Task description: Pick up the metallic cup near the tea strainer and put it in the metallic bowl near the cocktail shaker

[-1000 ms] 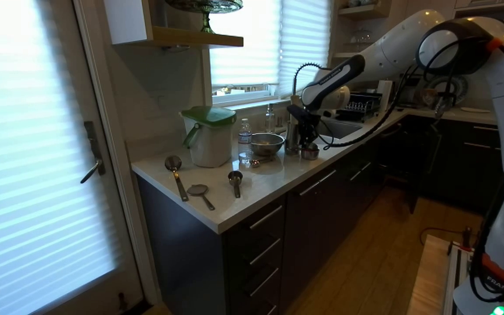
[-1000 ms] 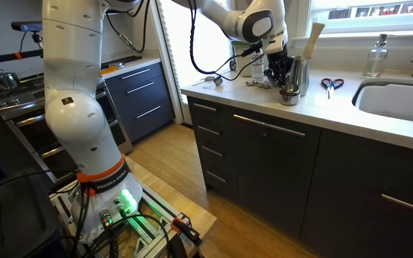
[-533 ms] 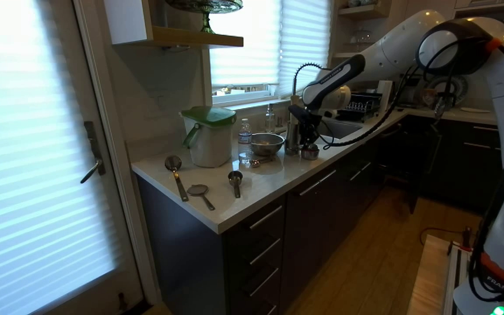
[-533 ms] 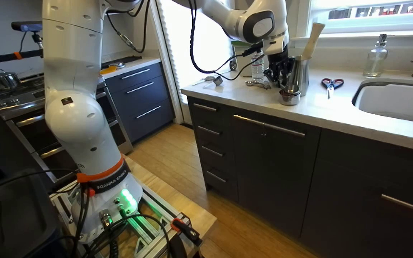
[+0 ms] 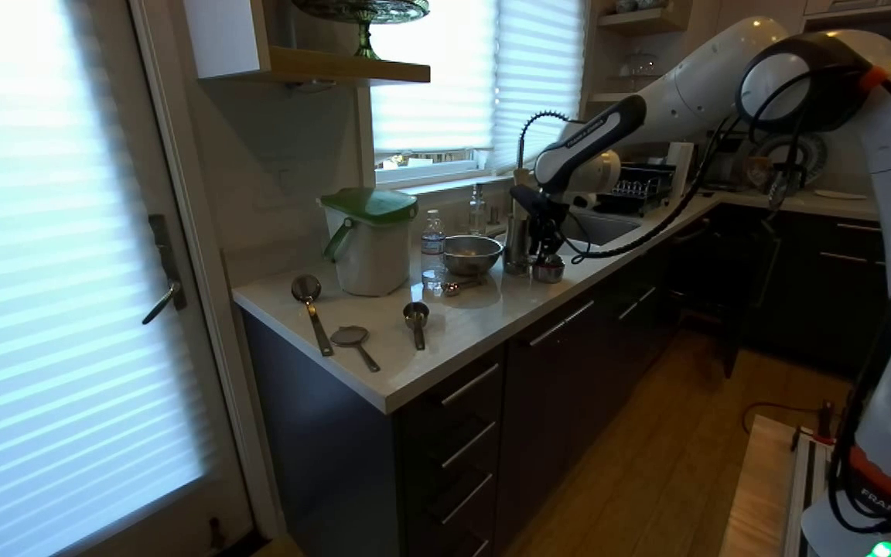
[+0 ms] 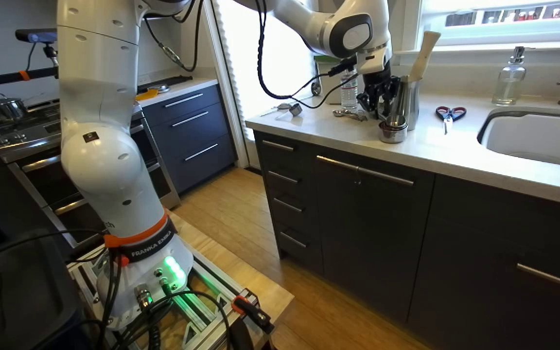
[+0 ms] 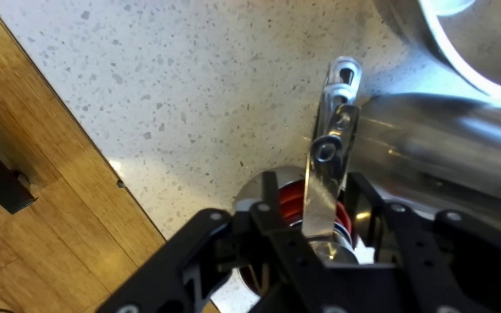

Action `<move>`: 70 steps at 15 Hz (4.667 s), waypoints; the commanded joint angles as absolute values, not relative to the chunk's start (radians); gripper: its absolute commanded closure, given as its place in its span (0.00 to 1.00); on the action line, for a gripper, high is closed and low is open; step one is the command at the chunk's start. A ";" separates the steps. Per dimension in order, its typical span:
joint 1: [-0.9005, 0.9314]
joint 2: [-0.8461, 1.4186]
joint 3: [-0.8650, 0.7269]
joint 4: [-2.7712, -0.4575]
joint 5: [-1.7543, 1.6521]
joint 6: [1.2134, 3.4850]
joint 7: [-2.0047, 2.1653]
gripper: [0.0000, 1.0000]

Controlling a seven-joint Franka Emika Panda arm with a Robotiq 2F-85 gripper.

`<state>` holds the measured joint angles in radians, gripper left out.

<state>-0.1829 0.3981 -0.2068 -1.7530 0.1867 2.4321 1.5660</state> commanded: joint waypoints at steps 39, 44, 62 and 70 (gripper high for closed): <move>-0.181 0.394 -0.211 -1.759 0.225 2.459 1.591 1.00; -0.173 0.367 -0.227 -1.771 0.205 2.452 1.613 1.00; -0.154 0.437 -0.330 -1.773 0.088 2.555 1.862 1.00; -0.156 0.431 -0.322 -1.776 0.087 2.548 1.897 1.00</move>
<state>-0.1673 0.4401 -0.3149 -1.7605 0.0969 2.5369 1.8610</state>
